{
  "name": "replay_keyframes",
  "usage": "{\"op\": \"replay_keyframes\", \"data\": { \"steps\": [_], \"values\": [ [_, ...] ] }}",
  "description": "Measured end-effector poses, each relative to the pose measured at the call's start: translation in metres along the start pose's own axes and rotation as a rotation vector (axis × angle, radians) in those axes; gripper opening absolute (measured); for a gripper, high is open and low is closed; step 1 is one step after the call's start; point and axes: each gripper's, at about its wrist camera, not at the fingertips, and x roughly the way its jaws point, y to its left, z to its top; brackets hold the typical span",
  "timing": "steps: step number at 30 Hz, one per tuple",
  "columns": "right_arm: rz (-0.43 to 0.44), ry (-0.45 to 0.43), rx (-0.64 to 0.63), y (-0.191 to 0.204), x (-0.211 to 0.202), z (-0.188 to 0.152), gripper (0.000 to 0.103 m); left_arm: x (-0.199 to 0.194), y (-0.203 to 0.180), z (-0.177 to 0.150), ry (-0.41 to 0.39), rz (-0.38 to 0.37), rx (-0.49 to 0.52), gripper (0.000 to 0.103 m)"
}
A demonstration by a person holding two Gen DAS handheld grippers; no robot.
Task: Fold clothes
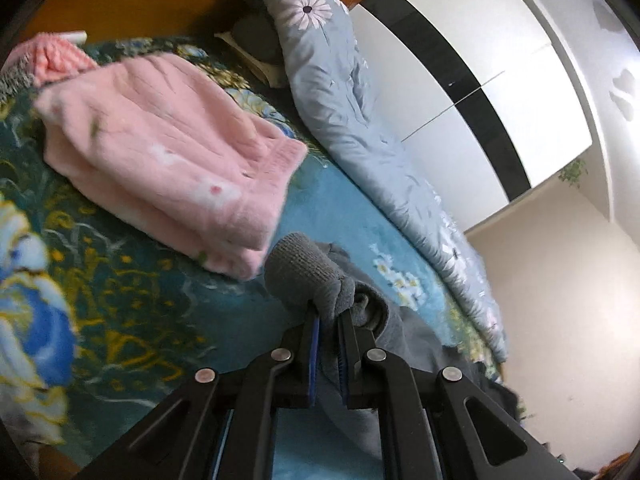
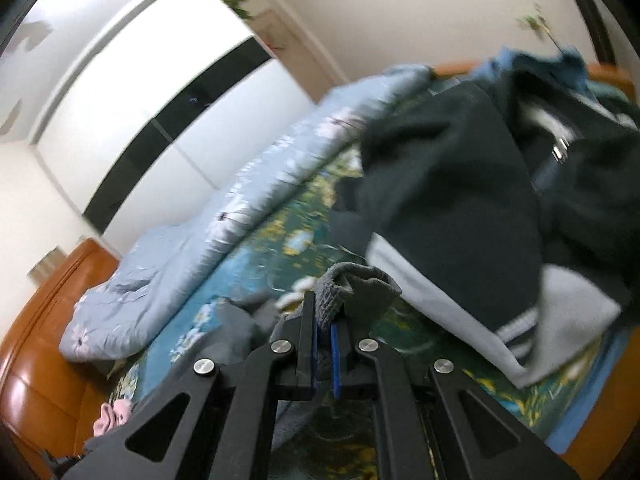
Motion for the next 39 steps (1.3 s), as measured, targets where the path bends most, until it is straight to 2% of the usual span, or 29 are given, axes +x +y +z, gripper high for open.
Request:
{"op": "replay_keyframes", "data": {
  "steps": [2,3,7,13,18,19,21,23,26,28,30,32,36,39],
  "values": [
    [-0.008,0.001,-0.023,0.001,-0.003,-0.003,0.005,-0.002,0.01,-0.009,0.022,0.021,0.001,0.008],
    [-0.023,0.009,-0.023,-0.002,-0.003,-0.005,0.005,0.002,0.021,-0.018,0.058,0.046,-0.007,0.008],
    [-0.101,0.064,0.038,-0.035,0.008,-0.014,0.005,0.016,0.054,-0.043,0.147,0.088,-0.068,0.008],
    [-0.154,0.144,0.058,-0.05,0.03,-0.022,0.005,0.02,0.053,-0.045,0.157,0.092,-0.029,0.009],
    [-0.155,0.134,0.023,-0.04,0.023,-0.019,0.006,0.017,0.047,-0.044,0.163,0.082,0.022,0.01],
    [-0.163,0.131,0.015,-0.04,0.021,-0.017,0.007,0.017,0.048,-0.043,0.171,0.076,0.02,0.012],
    [-0.19,0.118,-0.001,-0.039,0.018,-0.011,0.022,0.013,0.051,-0.037,0.183,0.08,0.031,0.017],
    [-0.212,0.087,-0.017,-0.039,0.007,-0.002,0.029,0.003,0.05,-0.031,0.165,0.103,0.069,0.032],
    [-0.245,0.048,-0.067,-0.034,-0.007,0.011,0.03,-0.014,0.051,-0.018,0.125,0.166,0.123,0.037],
    [-0.243,0.059,-0.108,-0.023,0.0,0.016,0.031,-0.019,0.05,-0.009,0.107,0.197,0.141,0.038],
    [-0.213,0.103,-0.155,-0.002,0.023,0.016,0.031,-0.011,0.039,-0.005,0.105,0.188,0.167,0.039],
    [-0.169,0.152,-0.196,0.023,0.054,0.014,0.031,0.007,0.018,-0.004,0.121,0.124,0.194,0.039],
    [-0.052,0.296,-0.274,0.084,0.128,0.004,0.031,0.063,-0.032,-0.006,0.193,0.033,0.259,0.041],
    [-0.002,0.413,-0.347,0.126,0.182,-0.007,0.031,0.101,-0.063,-0.01,0.233,0.006,0.304,0.042]
  ]
}}
